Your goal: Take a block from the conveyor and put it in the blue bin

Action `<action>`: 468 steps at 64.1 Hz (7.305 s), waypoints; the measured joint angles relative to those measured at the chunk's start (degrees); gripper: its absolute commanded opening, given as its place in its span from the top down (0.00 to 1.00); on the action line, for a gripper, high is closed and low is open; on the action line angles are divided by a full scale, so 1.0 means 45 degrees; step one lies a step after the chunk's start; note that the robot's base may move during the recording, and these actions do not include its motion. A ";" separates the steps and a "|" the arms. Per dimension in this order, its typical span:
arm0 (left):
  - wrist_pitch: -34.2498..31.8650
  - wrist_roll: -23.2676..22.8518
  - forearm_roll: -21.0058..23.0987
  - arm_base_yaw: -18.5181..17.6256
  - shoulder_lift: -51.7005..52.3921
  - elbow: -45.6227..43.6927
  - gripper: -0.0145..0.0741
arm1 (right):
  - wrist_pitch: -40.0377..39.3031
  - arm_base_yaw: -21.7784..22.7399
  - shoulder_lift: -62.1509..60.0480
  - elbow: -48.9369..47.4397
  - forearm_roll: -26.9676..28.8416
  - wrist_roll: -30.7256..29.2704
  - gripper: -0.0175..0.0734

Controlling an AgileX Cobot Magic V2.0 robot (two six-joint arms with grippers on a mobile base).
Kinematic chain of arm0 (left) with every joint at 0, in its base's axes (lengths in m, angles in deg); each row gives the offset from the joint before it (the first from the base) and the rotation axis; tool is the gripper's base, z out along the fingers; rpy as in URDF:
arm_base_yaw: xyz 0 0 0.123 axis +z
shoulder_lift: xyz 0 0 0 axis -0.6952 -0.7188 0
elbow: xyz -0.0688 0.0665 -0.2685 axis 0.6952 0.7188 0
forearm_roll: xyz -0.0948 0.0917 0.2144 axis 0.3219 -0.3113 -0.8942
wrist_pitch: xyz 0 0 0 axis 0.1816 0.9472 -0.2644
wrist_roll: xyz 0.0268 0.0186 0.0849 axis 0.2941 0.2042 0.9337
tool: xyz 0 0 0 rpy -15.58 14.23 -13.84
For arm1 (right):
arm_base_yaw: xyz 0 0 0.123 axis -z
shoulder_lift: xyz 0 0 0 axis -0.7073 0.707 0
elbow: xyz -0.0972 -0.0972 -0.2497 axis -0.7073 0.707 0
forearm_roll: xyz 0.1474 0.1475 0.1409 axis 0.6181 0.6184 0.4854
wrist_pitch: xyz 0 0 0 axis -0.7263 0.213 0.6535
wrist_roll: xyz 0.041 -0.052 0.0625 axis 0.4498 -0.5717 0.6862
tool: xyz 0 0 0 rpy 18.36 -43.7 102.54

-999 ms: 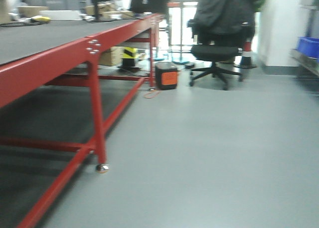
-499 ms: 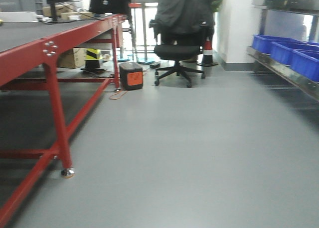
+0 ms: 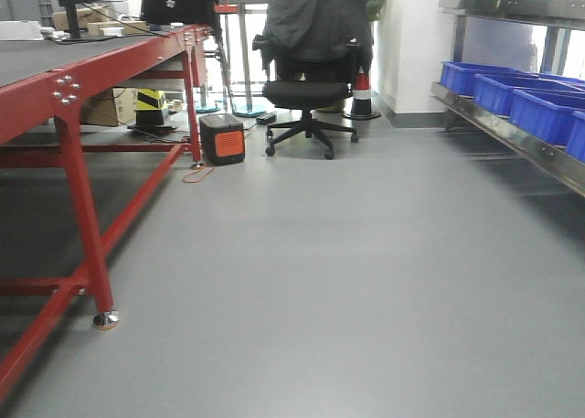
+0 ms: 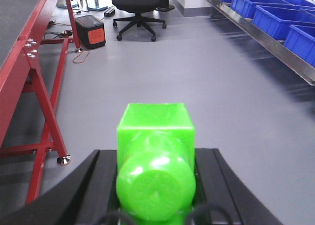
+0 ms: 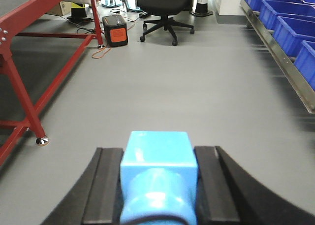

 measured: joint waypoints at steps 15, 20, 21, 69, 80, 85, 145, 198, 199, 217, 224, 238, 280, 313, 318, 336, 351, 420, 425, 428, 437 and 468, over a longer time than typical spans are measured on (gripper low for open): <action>0.0000 0.0000 0.0000 0.0000 0.0000 0.0000 0.96 | 0.0000 0.0000 0.0000 0.0000 0.0000 0.0000 0.98; 0.0000 0.0000 0.0000 0.0000 0.0000 0.0000 0.96 | 0.0000 0.0000 0.0000 0.0000 0.0000 0.0000 0.98; 0.0000 0.0000 0.0000 0.0000 0.0000 0.0000 0.96 | 0.0000 0.0000 0.0000 0.0000 0.0000 0.0000 0.98; 0.0000 0.0000 0.0000 0.0000 0.0000 0.0000 0.96 | 0.0000 0.0000 0.0000 0.0000 0.0000 0.0000 0.98; 0.0000 0.0000 0.0000 0.0000 0.0000 0.0000 0.96 | 0.0000 0.0000 0.0000 0.0000 0.0000 0.0000 0.98; 0.0000 0.0000 0.0000 0.0000 0.0000 0.0000 0.96 | 0.0000 0.0000 0.0000 0.0000 0.0000 0.0000 0.98; 0.0000 0.0000 0.0000 0.0000 0.0000 0.0000 0.96 | 0.0000 0.0000 0.0000 0.0000 0.0000 0.0000 0.98; 0.0000 0.0000 0.0000 0.0000 0.0000 0.0020 0.96 | 0.0000 0.0000 0.0000 0.0000 0.0000 0.0000 0.98; 0.0000 0.0000 0.0000 0.0000 0.0000 0.0020 0.96 | 0.0000 0.0000 0.0000 0.0000 0.0000 0.0000 0.98; 0.0000 0.0000 0.0000 0.0000 0.0000 0.0020 0.96 | 0.0000 0.0000 0.0000 0.0000 0.0000 0.0000 0.98; 0.0000 0.0000 0.0000 0.0000 0.0000 0.0020 0.96 | 0.0000 0.0000 0.0000 0.0000 0.0000 0.0000 0.98; 0.0000 0.0000 0.0000 0.0000 0.0000 0.0020 0.96 | 0.0000 0.0000 0.0000 0.0000 0.0000 0.0000 0.98; 0.0000 0.0000 0.0000 0.0000 0.0000 0.0020 0.96 | 0.0000 0.0000 0.0000 0.0000 0.0000 0.0000 0.98; 0.0000 0.0000 0.0000 0.0000 0.0000 0.0020 0.96 | 0.0000 0.0000 0.0000 0.0000 0.0000 0.0000 0.98; 0.0000 0.0000 0.0000 0.0000 0.0000 0.0020 0.96 | 0.0000 0.0000 0.0000 0.0000 0.0000 -0.0006 0.98; 0.0000 0.0000 0.0000 0.0000 0.0000 0.0020 0.96 | 0.0000 0.0000 0.0000 0.0000 0.0000 -0.0006 0.98; 0.0000 0.0000 0.0000 0.0000 0.0000 0.0020 0.96 | 0.0000 0.0000 0.0000 0.0000 0.0000 -0.0006 0.98; 0.0000 0.0000 0.0000 0.0000 0.0000 0.0020 0.96 | 0.0000 0.0000 0.0000 0.0000 0.0000 -0.0006 0.98; 0.0000 0.0000 0.0000 0.0000 0.0000 0.0020 0.96 | 0.0000 0.0000 0.0000 0.0000 0.0000 -0.0006 0.98; 0.0000 0.0000 0.0000 0.0000 0.0000 0.0020 0.96 | 0.0000 0.0000 0.0000 0.0000 0.0000 -0.0006 0.98; 0.0000 0.0000 0.0000 0.0000 0.0000 0.0020 0.96 | 0.0000 0.0000 0.0000 0.0000 0.0000 -0.0006 0.98; 0.0000 0.0000 0.0000 0.0000 0.0000 0.0020 0.96 | 0.0000 0.0000 0.0000 0.0000 0.0000 -0.0006 0.98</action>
